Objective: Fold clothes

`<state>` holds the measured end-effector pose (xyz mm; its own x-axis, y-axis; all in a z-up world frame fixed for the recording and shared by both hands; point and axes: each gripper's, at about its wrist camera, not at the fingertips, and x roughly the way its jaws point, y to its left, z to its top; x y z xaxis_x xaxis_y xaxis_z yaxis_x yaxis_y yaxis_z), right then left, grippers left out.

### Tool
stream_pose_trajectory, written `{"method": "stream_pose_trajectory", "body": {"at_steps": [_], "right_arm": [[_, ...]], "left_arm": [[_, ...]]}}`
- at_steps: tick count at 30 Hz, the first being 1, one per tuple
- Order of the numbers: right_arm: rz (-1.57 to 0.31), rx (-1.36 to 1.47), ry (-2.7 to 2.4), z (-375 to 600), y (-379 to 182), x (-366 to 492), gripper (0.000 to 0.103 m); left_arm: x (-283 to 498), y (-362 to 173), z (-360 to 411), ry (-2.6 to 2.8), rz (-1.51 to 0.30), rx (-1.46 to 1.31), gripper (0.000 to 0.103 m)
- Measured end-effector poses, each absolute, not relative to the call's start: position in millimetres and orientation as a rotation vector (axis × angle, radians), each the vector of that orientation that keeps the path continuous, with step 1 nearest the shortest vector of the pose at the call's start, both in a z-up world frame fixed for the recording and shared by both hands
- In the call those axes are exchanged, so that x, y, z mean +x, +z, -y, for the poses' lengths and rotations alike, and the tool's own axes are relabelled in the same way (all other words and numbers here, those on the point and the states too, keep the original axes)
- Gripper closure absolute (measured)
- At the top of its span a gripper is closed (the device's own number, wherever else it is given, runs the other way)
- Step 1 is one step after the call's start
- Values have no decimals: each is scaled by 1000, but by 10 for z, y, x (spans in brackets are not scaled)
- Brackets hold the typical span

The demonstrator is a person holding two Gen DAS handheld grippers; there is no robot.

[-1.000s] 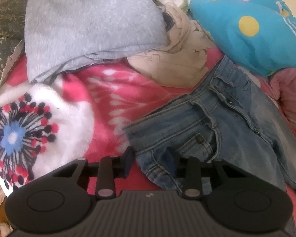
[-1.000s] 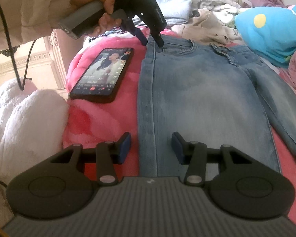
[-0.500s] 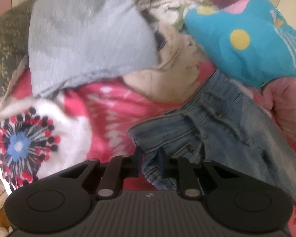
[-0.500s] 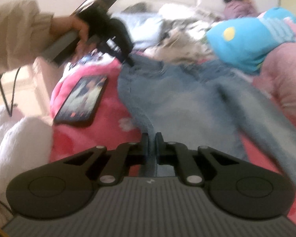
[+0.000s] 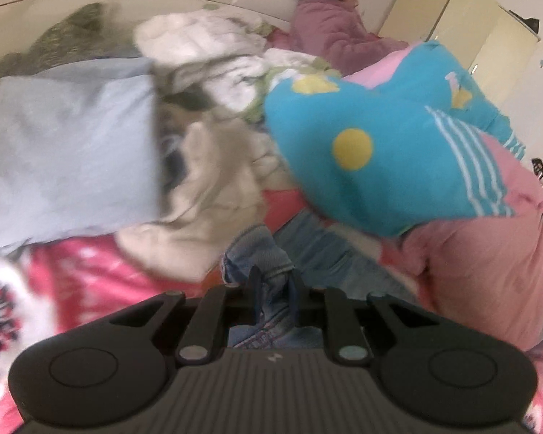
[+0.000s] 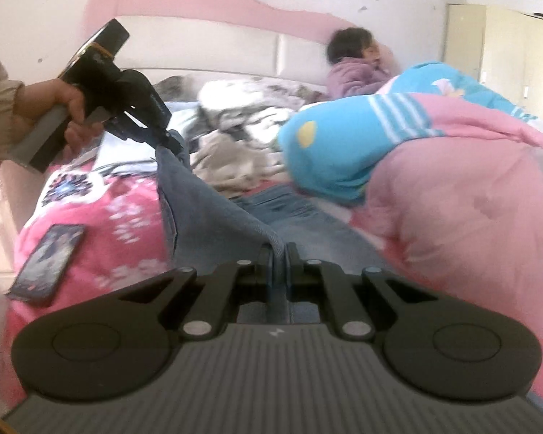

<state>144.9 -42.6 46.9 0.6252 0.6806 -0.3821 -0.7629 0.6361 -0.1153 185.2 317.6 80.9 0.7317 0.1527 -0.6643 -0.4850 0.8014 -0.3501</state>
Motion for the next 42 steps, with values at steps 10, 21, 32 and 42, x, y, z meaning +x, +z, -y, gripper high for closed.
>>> {"method": "stream_pose_trajectory", "body": {"at_steps": [10, 21, 32, 42], "right_arm": [[-317, -256, 774, 668, 516, 2365, 99], [-398, -245, 701, 751, 8, 2978, 99], [-493, -206, 666, 797, -498, 3262, 99], [-526, -171, 665, 839, -626, 3301, 97]], "left_arm": [[2758, 637, -3016, 355, -678, -560, 88], [3293, 256, -2846, 354, -712, -464, 88], [3354, 3, -2893, 297, -653, -497, 46], [2556, 482, -3192, 380, -660, -640, 38]]}}
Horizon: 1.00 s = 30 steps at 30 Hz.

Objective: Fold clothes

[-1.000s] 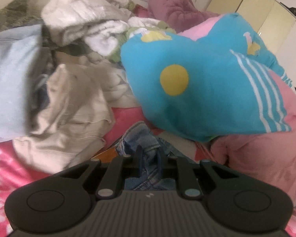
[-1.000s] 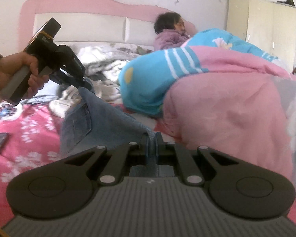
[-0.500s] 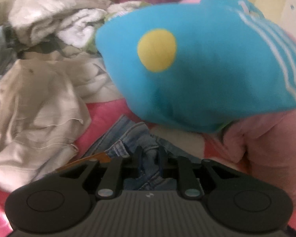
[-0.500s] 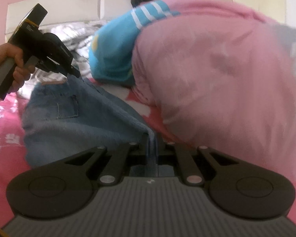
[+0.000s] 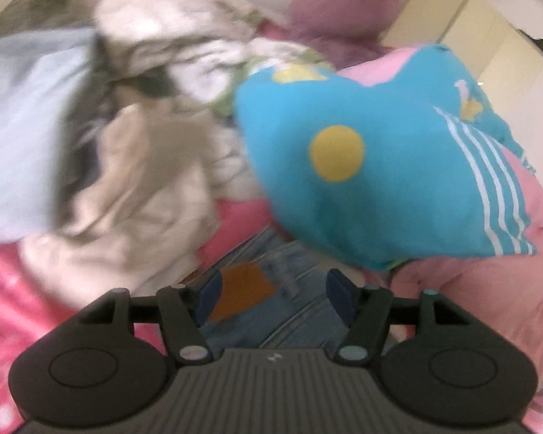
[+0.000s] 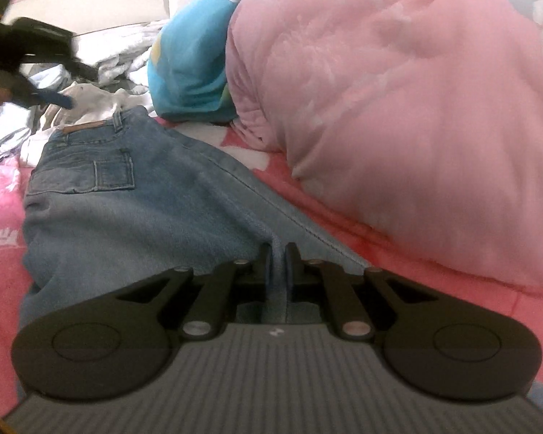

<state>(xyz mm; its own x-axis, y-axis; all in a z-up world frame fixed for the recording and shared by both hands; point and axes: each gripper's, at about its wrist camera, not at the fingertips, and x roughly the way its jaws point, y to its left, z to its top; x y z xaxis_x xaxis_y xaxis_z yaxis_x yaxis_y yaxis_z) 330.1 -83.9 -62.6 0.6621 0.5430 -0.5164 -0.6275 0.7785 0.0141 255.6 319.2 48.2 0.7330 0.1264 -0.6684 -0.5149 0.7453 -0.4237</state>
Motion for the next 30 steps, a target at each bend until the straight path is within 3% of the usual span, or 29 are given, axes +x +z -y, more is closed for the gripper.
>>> {"method": "stream_pose_trajectory", "body": {"at_steps": [8, 14, 15, 17, 19, 22, 27, 30], "right_arm": [[-560, -151, 645, 855, -659, 3380, 76], [-555, -87, 660, 956, -295, 3200, 71], [-557, -38, 693, 997, -160, 3117, 68], [-571, 96, 769, 1090, 96, 2939, 52], [-628, 280, 850, 1175, 250, 2752, 46], [-752, 568, 921, 1260, 287, 2470, 42], [-952, 955, 727, 1294, -294, 1899, 39], [-963, 1114, 455, 1314, -643, 1615, 39]], "left_arm": [[2053, 150, -3332, 363, -752, -887, 38], [2034, -148, -3356, 349, -770, -962, 39], [2051, -179, -3369, 349, -767, -970, 39], [2086, -239, -3395, 348, -762, -988, 40], [2127, -287, -3409, 341, -754, -1015, 40], [2187, -330, -3395, 324, -746, -1031, 41], [2222, -379, -3379, 307, -737, -1039, 45], [2197, -409, -3401, 290, -739, -1062, 52]]}}
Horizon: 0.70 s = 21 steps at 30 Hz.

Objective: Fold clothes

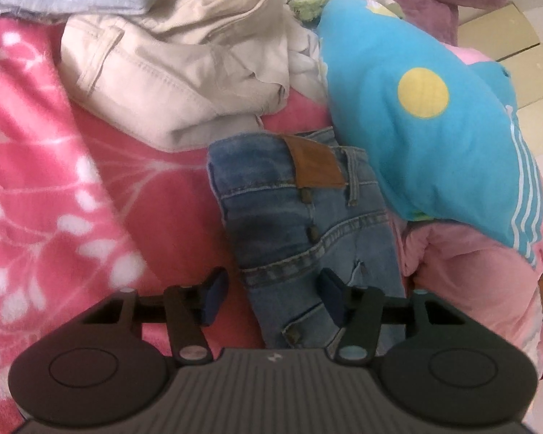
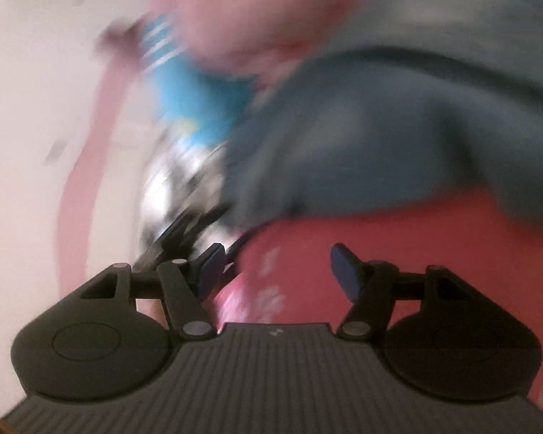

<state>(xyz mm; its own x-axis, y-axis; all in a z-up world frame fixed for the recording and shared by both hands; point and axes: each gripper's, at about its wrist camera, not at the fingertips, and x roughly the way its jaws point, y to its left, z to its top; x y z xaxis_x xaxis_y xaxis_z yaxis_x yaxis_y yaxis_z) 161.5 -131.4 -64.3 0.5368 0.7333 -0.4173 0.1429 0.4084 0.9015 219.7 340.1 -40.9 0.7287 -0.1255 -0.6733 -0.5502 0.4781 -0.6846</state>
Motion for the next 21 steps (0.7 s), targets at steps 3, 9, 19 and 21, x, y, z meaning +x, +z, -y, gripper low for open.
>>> {"method": "stream_pose_trajectory", "body": {"at_steps": [3, 9, 19, 21], "right_arm": [[-916, 1151, 228, 1306, -808, 1495, 39], [-787, 1219, 90, 1336, -911, 1683, 39], [-614, 1245, 131, 1283, -1038, 2082, 37], [-589, 1256, 154, 1300, -1138, 2163, 49]], "left_arm": [[2177, -441, -3434, 269, -742, -1080, 56], [2239, -520, -3476, 247, -737, -1089, 56], [2497, -510, -3448, 276, -733, -1035, 60], [2519, -481, -3411, 296, -740, -1003, 66]]}}
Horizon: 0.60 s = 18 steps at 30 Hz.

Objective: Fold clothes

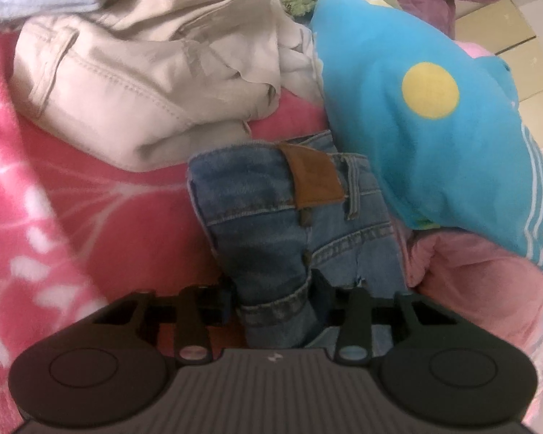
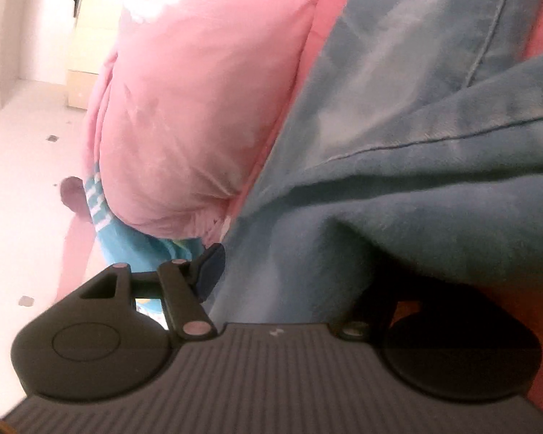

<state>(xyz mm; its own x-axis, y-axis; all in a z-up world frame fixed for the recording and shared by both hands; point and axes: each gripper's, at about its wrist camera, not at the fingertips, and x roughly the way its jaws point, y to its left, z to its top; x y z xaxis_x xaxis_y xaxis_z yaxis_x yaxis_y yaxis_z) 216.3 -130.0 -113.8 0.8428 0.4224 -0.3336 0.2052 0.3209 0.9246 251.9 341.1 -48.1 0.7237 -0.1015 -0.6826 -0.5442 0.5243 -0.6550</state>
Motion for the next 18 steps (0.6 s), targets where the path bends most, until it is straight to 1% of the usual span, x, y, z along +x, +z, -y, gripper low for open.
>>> {"method": "stream_pose_trajectory", "body": {"at_steps": [1, 2, 3, 4, 5, 8, 13, 18], "right_arm": [[-588, 1262, 166, 1318, -1179, 2204, 57], [-589, 1268, 177, 1336, -1219, 2239, 69], [-603, 1279, 185, 1356, -1249, 2250, 76], [-617, 1290, 194, 1376, -1278, 2262, 88], [-629, 1303, 204, 1396, -1306, 2269, 93], [-636, 1344, 258, 1451, -1293, 2239, 99], [-620, 1350, 321, 1435, -1074, 2128, 100], [-640, 1349, 406, 1401, -893, 1851, 100]], "left_arm": [[2529, -467, -3392, 306, -743, -986, 70], [2539, -451, -3373, 314, -746, -971, 74], [2537, -426, -3360, 319, -744, -966, 76], [2530, -394, -3352, 324, -740, -968, 78], [2520, -364, -3349, 328, -735, -973, 79], [2449, -222, -3339, 329, -712, -980, 81], [2223, 59, -3334, 328, -705, -939, 81], [1808, 166, -3469, 356, -730, -942, 81]]}}
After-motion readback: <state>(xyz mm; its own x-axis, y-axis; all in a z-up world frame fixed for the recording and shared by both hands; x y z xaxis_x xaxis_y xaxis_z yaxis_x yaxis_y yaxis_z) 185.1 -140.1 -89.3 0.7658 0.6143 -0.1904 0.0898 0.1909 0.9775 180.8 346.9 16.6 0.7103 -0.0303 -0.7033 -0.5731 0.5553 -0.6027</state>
